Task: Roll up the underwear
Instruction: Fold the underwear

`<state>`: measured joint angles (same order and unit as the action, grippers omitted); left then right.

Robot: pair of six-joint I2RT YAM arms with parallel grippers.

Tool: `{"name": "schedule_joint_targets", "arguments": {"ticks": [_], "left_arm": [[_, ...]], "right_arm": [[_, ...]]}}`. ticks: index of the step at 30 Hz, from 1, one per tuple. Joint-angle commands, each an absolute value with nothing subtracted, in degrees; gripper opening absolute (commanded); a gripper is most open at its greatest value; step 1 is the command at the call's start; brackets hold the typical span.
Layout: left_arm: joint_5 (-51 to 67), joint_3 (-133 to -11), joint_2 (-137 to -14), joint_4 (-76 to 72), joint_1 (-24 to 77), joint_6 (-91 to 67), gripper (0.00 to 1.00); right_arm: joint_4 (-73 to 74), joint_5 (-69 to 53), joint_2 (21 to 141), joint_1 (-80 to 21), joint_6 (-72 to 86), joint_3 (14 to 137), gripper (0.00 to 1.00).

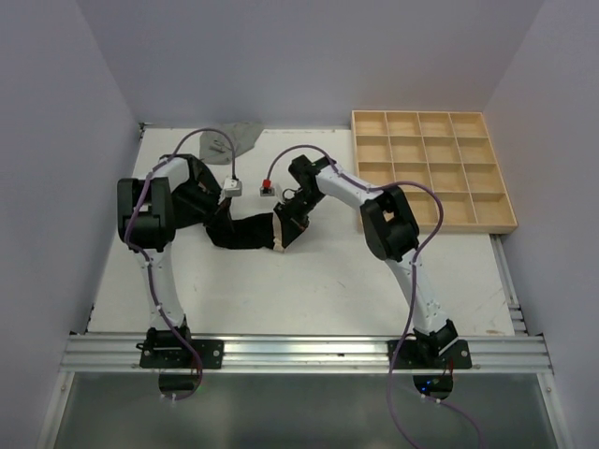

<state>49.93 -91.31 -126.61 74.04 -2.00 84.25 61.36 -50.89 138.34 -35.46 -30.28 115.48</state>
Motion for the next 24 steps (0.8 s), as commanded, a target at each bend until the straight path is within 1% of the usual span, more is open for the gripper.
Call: {"name": "schedule_joint_targets", "arguments": {"ticks": [1,3,5,7,8,10,11,12,16,17,18,19,20,21,22,23,24], "left_arm": [[52.56,-93.17,-127.27,72.95,-3.16,80.78,0.16],[52.73,-93.16,-126.74,71.63,-3.43,79.81,0.22],[53.96,-93.16,-125.78,70.93,-3.69,79.63,0.34],[55.62,-93.34,-123.67,70.23,-4.39,78.93,0.57],[56.07,-93.51,-122.79,69.27,-4.66,78.23,0.61],[57.99,-94.22,-120.15,68.47,-5.53,77.0,0.74],[58.62,-94.48,-119.19,68.12,-5.97,75.77,0.82],[59.06,-95.0,-117.18,66.9,-6.93,74.8,1.0],[61.79,-92.03,-110.14,58.73,-10.45,64.03,1.0],[60.57,-90.37,-108.3,52.36,-10.98,60.94,1.0],[58.99,-85.74,-104.28,49.25,-11.33,58.47,1.0],[55.76,-83.26,-102.24,46.52,-11.34,55.4,1.0],[54.68,-81.06,-100.3,43.45,-11.34,54.85,1.0],[53.8,-77.64,-97.5,43.68,-11.42,55.8,1.0],[51.61,-76.04,-96.17,42.55,-11.43,52.33,1.0],[49.68,-74.37,-94.93,37.75,-11.34,47.77,1.0],[47.22,-71.48,-92.92,35.36,-11.42,43.72,1.0]], "right_arm": [[61.8,-53.96,142.1,-34.1,-26.03,119.53,0.0],[58.9,-53.61,143.26,-33.66,-23.65,119.01,0.0],[58.01,-53.96,144.49,-33.57,-22.5,118.39,0.0],[57.75,-54.58,144.32,-33.57,-22.24,117.43,0.0],[56.79,-55.02,143.79,-33.57,-22.06,115.68,0.0],[55.12,-55.11,142.22,-33.66,-21.45,113.3,0.0],[54.06,-55.02,140.29,-33.66,-20.4,110.51,0.0],[52.23,-55.37,139.49,-33.84,-19.96,109.17,0.0],[47.47,-56.07,135.01,-35.94,-16.27,102.58,0.0],[42.41,-56.07,134.13,-36.3,-14.17,98.65,0.0],[38.71,-56.16,131.6,-36.56,-11.54,96.0,0.0],[34.41,-55.55,130.27,-37.17,-5.34,90.23,0.0],[23.49,-54.76,128.95,-37.53,-1.01,86.87,0.0],[18.07,-54.32,126.15,-37.7,3.64,83.62,0.0],[12.97,-53.71,125.17,-38.05,11.35,80.71,0.0],[1.61,-51.61,123.94,-38.32,15.78,74.68,0.0],[-5.2,-51.68,123.06,-38.58,20.17,71.66,0.0]]}}
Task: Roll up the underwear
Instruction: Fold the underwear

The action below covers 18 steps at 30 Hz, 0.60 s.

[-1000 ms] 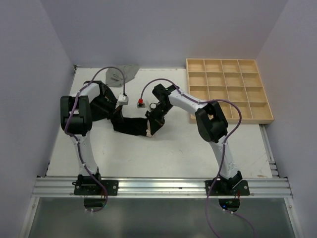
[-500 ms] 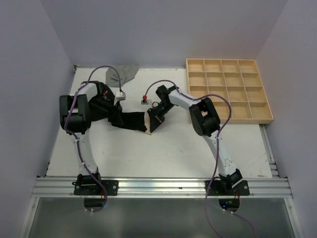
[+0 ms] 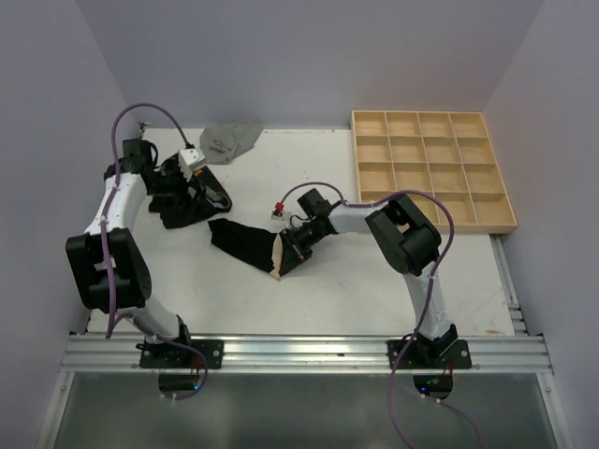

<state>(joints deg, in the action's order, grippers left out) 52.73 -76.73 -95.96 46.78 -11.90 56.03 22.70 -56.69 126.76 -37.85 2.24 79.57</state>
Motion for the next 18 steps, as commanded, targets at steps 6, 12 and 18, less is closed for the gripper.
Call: {"name": "schedule_joint_targets", "arguments": {"ticks": [6,12,18], "left_arm": [[37.62,-68.29,-93.76,38.66,-11.34,36.91,1.0],[32.62,-65.49,-94.66,42.45,-10.9,40.08,1.0],[27.95,-62.49,-94.3,42.1,-9.49,40.69,0.98]], "right_arm": [[-22.94,-40.81,120.68,-46.75,36.12,63.19,0.0],[-13.29,-32.18,112.08,-49.13,36.66,64.6,0.4],[3.76,-21.02,100.58,-49.48,35.43,64.95,0.51]]}}
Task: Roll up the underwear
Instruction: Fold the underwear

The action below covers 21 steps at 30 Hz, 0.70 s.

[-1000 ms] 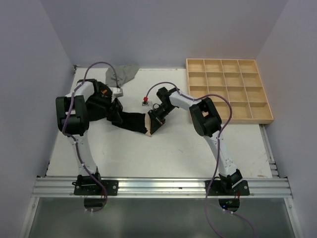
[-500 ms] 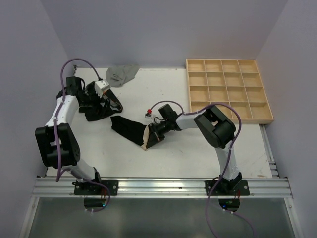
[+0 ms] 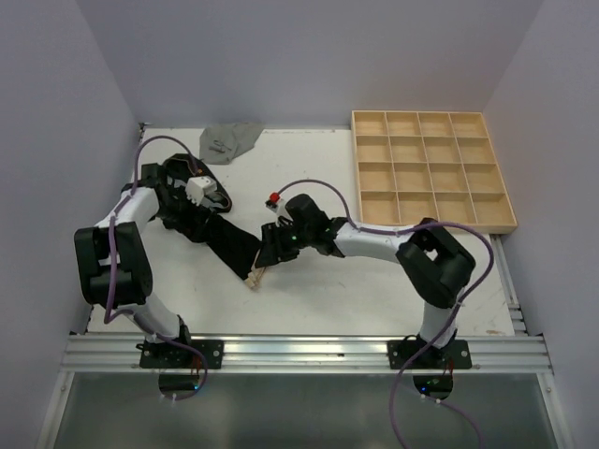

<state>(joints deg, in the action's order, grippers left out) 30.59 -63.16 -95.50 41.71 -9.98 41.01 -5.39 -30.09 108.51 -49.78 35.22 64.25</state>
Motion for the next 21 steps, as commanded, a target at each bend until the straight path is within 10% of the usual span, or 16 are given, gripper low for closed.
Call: {"name": "schedule_joint_targets", "arguments": {"ticks": [1,10,21], "left_arm": [[28.12,-62.14,-94.31,42.19,-9.41,40.87,0.96],[28.92,-59.24,-95.53,40.61,-7.83,41.05,0.77],[28.57,-65.46,-104.84,34.54,-3.87,36.48,0.74]], "right_arm": [[5.08,-20.22,99.5,-49.48,33.94,64.86,0.51],[13.27,-11.6,104.92,-47.37,22.08,76.36,0.2],[9.49,-15.82,118.39,-47.29,20.74,80.61,0.09]]}}
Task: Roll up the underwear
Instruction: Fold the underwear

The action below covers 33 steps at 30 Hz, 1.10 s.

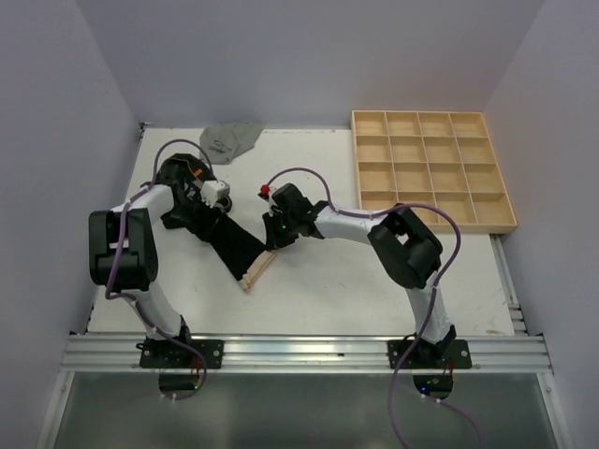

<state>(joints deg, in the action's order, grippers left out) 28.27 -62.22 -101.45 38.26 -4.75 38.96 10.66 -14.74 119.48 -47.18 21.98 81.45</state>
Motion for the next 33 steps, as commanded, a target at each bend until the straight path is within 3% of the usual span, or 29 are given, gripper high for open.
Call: {"name": "schedule_joint_targets", "arguments": {"ticks": [1,12,16,21,26,28,30,32,33], "left_arm": [[28.65,-66.17,-105.46,34.28,-3.52,35.95,0.74],[31.46,-77.07,-113.64,34.37,4.39,34.28,0.78],[31.03,-78.66,-113.91,33.67,6.94,33.32,0.85],[28.39,-78.14,-106.02,29.37,5.98,30.33,0.99],[35.23,-75.59,-88.73,24.18,-3.76,27.78,1.0],[36.47,-75.5,-85.27,24.34,-8.06,25.58,1.0],[36.04,-77.16,-82.8,27.84,-9.31,28.71,1.0],[37.96,-79.18,-82.88,38.02,-9.32,34.86,1.0],[39.88,-79.28,-83.14,45.97,-9.4,42.55,1.0]], "right_arm": [[8.97,-16.08,118.04,-47.29,21.53,78.07,0.09],[-8.17,-16.52,110.22,-53.68,34.09,60.03,0.05],[-10.37,-13.55,108.47,-57.2,40.5,60.03,0.11],[-10.2,-4.32,97.84,-58.01,43.77,55.56,0.13],[-4.94,2.27,84.57,-58.36,37.81,53.52,0.16],[-0.2,6.13,79.9,-59.94,31.66,55.62,0.27],[3.24,6.5,78.67,-60.21,26.92,57.21,0.45],[2.03,5.27,79.01,-60.03,26.8,57.39,0.59],[1.67,4.23,80.06,-58.99,30.81,56.87,0.6]]}}
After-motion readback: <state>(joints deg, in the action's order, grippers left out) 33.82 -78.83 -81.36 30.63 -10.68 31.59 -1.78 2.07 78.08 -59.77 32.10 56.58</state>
